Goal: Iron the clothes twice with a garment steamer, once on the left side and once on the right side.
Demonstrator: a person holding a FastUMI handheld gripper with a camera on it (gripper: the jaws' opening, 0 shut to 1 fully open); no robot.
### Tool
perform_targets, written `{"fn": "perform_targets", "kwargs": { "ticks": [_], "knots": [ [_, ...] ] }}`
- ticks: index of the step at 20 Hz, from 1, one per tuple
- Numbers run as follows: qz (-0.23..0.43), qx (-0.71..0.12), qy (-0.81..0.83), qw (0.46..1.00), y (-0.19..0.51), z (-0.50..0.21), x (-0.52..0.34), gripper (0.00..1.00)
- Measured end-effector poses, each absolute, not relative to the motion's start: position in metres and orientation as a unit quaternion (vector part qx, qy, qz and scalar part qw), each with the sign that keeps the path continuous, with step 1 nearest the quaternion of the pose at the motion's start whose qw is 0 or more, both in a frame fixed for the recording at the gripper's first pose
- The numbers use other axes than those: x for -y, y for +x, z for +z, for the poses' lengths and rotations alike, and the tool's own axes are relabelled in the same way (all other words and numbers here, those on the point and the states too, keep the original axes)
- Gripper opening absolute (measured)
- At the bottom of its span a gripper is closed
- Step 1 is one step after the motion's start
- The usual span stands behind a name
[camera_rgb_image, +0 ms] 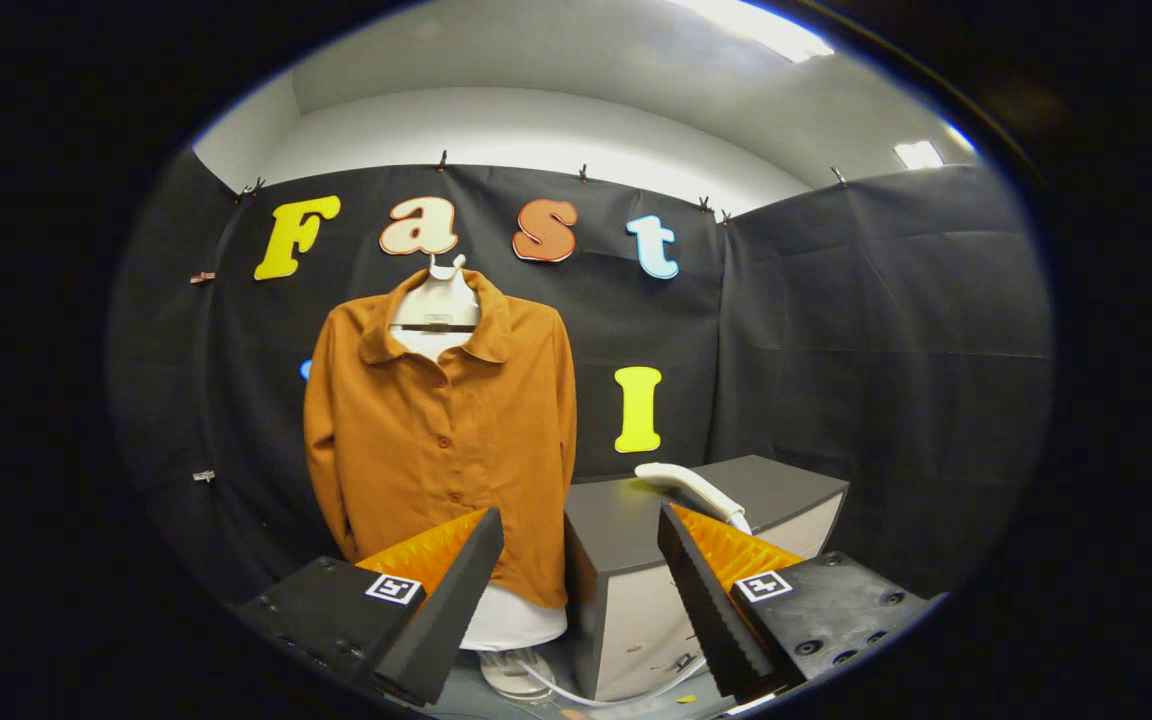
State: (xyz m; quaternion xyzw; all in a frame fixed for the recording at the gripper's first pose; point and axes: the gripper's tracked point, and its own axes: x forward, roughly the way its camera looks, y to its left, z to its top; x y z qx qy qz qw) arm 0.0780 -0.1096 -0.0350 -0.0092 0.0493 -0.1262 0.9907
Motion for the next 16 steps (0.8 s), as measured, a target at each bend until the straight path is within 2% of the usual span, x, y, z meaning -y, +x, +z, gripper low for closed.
{"fn": "perform_targets", "kwargs": {
  "ticks": [10,16],
  "knots": [
    [-0.141,-0.091,-0.007,0.986,0.202,-0.058,0.264,0.98],
    [-0.123,-0.169,-0.004,0.978,0.268,-0.107,0.321,0.98]
  ]
}}
